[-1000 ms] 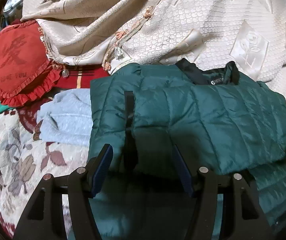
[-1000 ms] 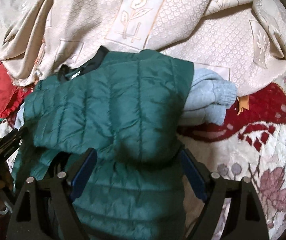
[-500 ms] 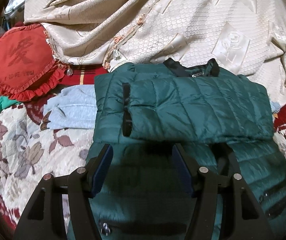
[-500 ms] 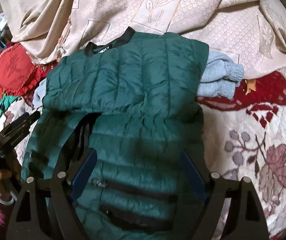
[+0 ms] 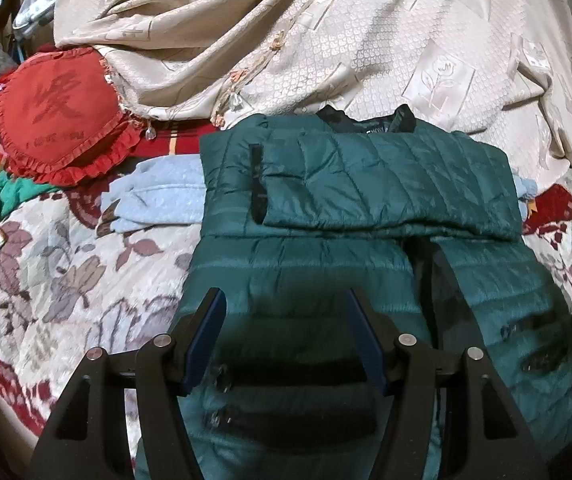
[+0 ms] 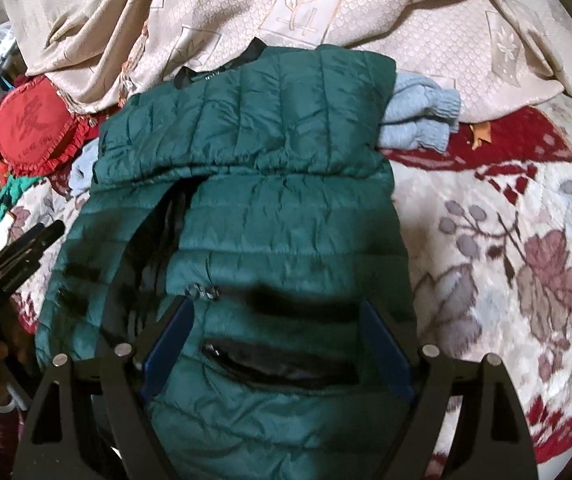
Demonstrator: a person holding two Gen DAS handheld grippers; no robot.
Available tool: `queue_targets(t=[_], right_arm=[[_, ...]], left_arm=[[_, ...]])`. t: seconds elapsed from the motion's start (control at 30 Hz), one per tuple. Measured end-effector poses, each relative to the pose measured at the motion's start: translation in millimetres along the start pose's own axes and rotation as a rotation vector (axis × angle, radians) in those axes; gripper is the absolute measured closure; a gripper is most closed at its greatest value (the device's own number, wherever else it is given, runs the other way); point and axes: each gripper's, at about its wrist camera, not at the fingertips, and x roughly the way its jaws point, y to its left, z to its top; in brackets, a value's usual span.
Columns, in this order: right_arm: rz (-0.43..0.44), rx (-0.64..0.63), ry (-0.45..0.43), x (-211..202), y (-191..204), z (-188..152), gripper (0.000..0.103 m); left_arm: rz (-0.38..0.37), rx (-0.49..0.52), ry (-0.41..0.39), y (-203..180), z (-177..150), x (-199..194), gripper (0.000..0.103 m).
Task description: Fold large clothes
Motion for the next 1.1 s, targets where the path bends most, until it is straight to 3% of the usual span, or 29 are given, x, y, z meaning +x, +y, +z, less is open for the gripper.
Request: queue_targets(t=[0.53, 1.1], right_arm=[[-0.025, -0.024, 0.037, -3, 8, -52, 0.015], [-0.048, -0.034, 0.083, -5, 5, -82, 0.014]], left_arm=[[0.016, -0.014, 0.045, 22, -45, -22, 0.059], [0.022, -0.024, 0.109, 43, -82, -33, 0.059]])
